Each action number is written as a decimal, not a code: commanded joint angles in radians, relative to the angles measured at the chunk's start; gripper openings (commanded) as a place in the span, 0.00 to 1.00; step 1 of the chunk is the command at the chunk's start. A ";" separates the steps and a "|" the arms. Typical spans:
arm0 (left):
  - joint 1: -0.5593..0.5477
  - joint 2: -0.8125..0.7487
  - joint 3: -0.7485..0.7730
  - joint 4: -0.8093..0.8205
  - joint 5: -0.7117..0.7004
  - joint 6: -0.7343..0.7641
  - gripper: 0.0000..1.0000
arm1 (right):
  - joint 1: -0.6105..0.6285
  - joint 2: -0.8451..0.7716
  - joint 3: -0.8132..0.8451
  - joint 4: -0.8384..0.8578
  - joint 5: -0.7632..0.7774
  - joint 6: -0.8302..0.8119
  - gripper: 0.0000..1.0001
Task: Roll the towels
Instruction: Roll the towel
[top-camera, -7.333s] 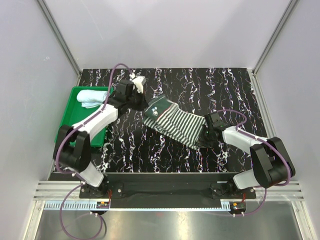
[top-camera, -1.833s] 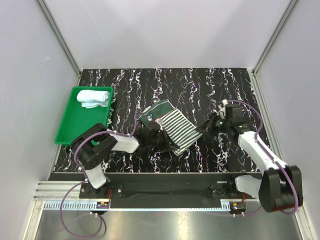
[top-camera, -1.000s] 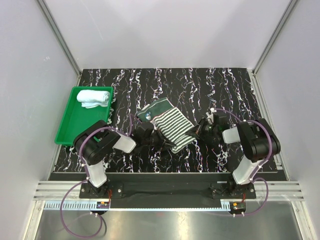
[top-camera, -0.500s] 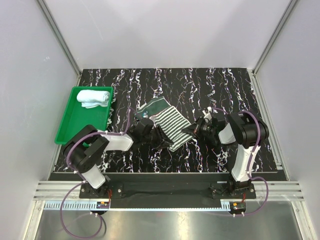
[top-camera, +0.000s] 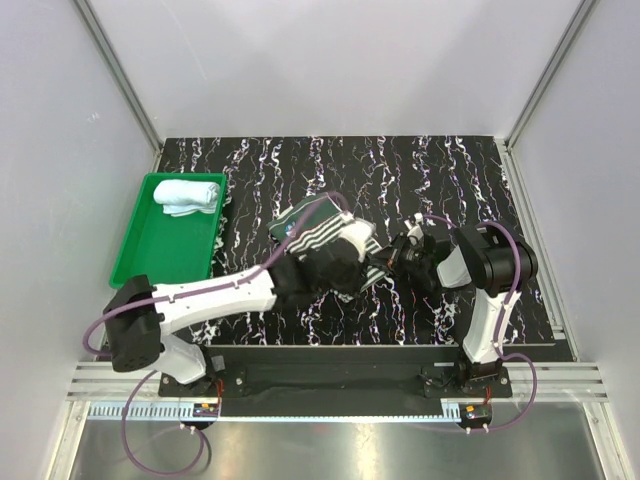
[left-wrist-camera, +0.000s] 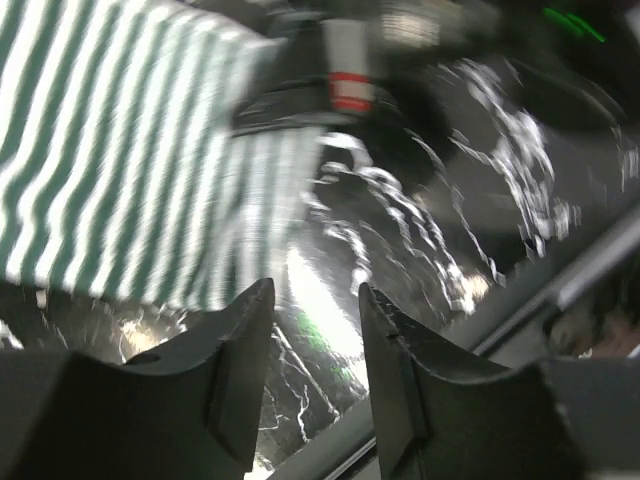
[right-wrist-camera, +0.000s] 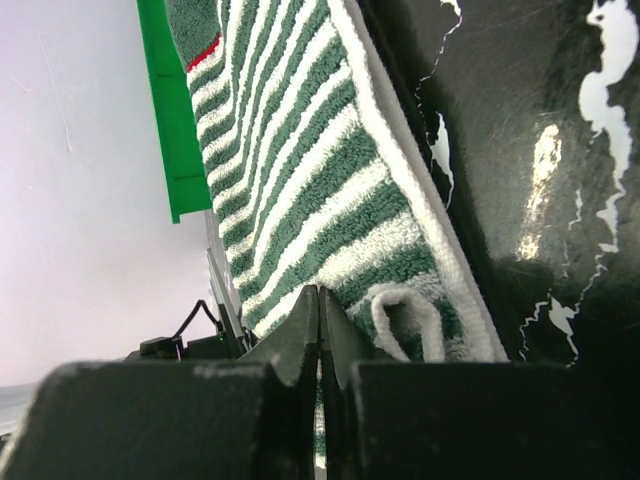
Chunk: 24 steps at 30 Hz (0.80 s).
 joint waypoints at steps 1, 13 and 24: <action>-0.119 0.084 0.068 -0.088 -0.191 0.288 0.45 | 0.002 0.015 -0.007 -0.147 0.125 -0.091 0.00; -0.169 0.341 0.171 -0.071 -0.256 0.322 0.52 | 0.001 0.026 0.005 -0.167 0.119 -0.097 0.00; -0.168 0.386 0.142 -0.065 -0.379 0.350 0.54 | 0.002 0.066 0.016 -0.147 0.099 -0.088 0.00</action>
